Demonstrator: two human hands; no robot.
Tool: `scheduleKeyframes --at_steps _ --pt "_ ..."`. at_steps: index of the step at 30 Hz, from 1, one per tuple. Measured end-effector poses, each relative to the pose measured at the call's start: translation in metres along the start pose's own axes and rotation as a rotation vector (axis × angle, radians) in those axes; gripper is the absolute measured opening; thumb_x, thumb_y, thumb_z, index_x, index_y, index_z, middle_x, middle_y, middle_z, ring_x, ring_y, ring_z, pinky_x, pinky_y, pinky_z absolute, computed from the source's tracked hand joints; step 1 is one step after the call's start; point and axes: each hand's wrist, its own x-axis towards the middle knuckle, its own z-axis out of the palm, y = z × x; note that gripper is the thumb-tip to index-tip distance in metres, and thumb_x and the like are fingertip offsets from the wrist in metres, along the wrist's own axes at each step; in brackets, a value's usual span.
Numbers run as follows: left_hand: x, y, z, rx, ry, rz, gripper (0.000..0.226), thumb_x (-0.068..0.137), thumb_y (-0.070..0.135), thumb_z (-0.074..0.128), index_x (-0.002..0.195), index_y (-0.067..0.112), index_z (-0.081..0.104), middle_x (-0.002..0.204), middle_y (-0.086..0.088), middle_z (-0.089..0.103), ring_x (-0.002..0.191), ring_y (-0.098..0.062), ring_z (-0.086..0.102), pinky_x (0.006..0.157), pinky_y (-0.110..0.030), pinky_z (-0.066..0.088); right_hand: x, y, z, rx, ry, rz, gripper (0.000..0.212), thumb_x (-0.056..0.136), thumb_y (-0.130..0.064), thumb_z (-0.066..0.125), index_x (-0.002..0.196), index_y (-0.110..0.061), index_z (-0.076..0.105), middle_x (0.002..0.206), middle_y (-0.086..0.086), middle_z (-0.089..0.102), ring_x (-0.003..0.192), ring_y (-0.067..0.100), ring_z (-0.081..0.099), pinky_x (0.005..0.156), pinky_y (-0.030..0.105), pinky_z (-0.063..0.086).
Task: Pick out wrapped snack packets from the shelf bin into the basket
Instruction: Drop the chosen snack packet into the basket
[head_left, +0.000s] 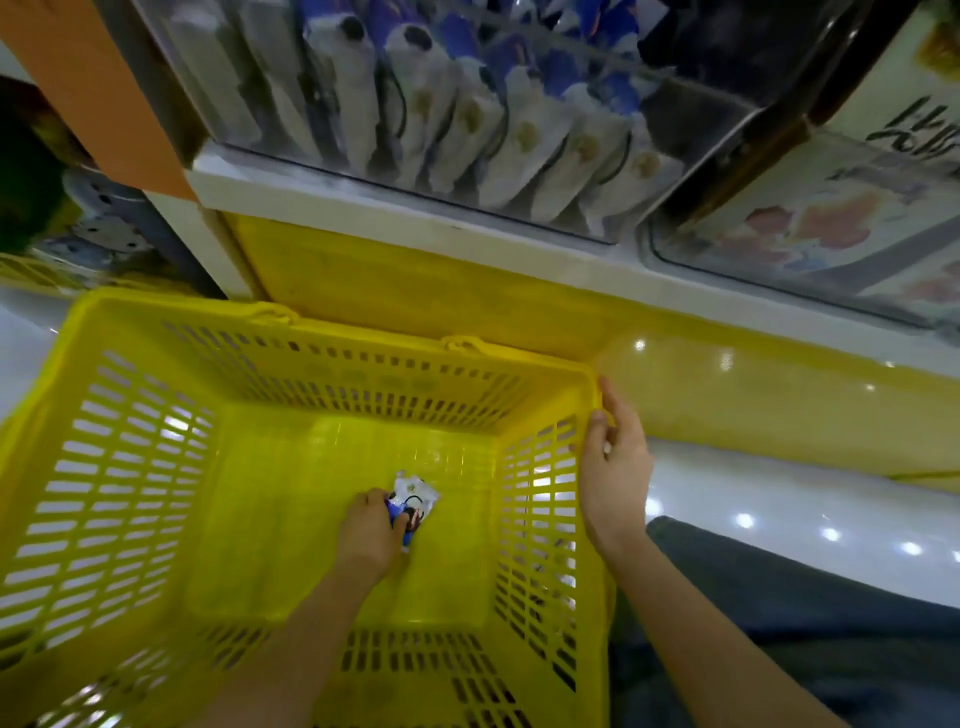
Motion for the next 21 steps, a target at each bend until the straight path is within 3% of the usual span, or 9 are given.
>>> scheduleKeyframes --at_steps 6,11,14,17,21 --pt "-0.013 0.011 -0.040 0.281 0.037 0.151 0.035 0.097 0.026 0.041 0.127 0.009 0.041 0.129 -0.010 0.046 0.116 -0.022 0.047 0.090 -0.028 0.037 0.003 -0.001 -0.009 -0.179 -0.129 -0.077 0.041 0.099 -0.020 0.035 0.141 -0.017 0.034 0.135 0.005 0.046 0.119 0.020 0.048 0.089 0.019 0.034" --pt "-0.038 0.052 -0.111 0.357 0.222 0.352 0.035 0.097 0.030 0.040 0.129 0.016 0.042 0.130 -0.005 0.046 0.120 -0.021 0.043 0.096 -0.031 0.033 0.010 -0.018 -0.031 -0.778 -0.414 -0.111 0.051 0.100 -0.034 0.030 0.146 -0.019 0.016 0.139 0.008 0.039 0.118 0.031 0.049 0.084 0.036 0.043" --pt "-0.069 0.085 -0.171 0.376 0.401 0.515 0.033 0.096 0.031 0.040 0.125 0.017 0.043 0.124 -0.004 0.047 0.116 -0.023 0.043 0.095 -0.034 0.033 0.015 -0.055 -0.047 -1.069 -0.451 -0.266 0.043 0.100 -0.038 0.029 0.138 -0.017 0.031 0.137 0.005 0.038 0.123 0.025 0.042 0.090 0.033 0.040" --pt "-0.109 0.116 -0.232 0.291 0.613 0.699 0.032 0.096 0.030 0.042 0.124 0.017 0.046 0.118 -0.003 0.048 0.112 -0.022 0.044 0.093 -0.034 0.032 0.014 -0.107 -0.066 -1.034 -0.376 -0.554 0.036 0.099 -0.035 0.032 0.130 -0.020 0.041 0.129 0.001 0.046 0.119 0.020 0.045 0.089 0.029 0.038" --pt "-0.156 0.143 -0.297 0.190 0.874 0.882 0.026 0.094 0.027 0.046 0.115 0.013 0.051 0.108 -0.002 0.050 0.101 -0.019 0.045 0.082 -0.027 0.029 0.009 -0.189 -0.089 -0.647 -0.218 -0.952 0.022 0.095 -0.023 0.048 0.114 -0.016 0.056 0.104 0.000 0.060 0.096 0.016 0.059 0.075 0.025 0.044"
